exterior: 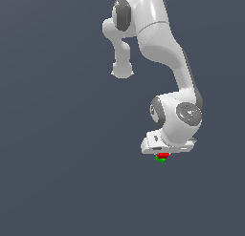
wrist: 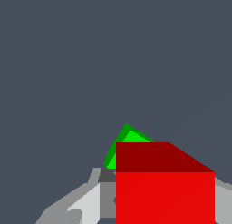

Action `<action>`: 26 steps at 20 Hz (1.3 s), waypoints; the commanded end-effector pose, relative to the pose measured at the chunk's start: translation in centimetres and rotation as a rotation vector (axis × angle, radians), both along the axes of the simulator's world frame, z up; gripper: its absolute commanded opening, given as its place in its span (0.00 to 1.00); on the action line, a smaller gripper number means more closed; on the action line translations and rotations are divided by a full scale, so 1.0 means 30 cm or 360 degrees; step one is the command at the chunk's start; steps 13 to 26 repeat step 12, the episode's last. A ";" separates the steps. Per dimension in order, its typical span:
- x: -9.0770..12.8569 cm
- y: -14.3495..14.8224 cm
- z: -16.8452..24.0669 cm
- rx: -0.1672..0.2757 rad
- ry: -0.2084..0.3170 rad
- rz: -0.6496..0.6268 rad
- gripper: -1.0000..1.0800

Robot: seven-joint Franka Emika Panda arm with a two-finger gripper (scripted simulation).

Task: Stack the red cube on top of the green cube.

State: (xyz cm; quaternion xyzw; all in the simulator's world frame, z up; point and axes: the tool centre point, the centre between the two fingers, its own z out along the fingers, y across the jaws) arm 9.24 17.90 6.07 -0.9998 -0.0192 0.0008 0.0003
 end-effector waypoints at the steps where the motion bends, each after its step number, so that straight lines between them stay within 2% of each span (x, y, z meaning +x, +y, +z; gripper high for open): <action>1: 0.005 0.009 -0.001 -0.0001 -0.0003 -0.0004 0.00; 2: 0.005 0.010 -0.001 -0.0001 -0.0003 -0.0004 0.00; 3: 0.005 0.010 -0.001 -0.0001 -0.0003 -0.0004 0.96; 26: 0.005 0.010 -0.001 -0.0001 -0.0003 -0.0004 0.96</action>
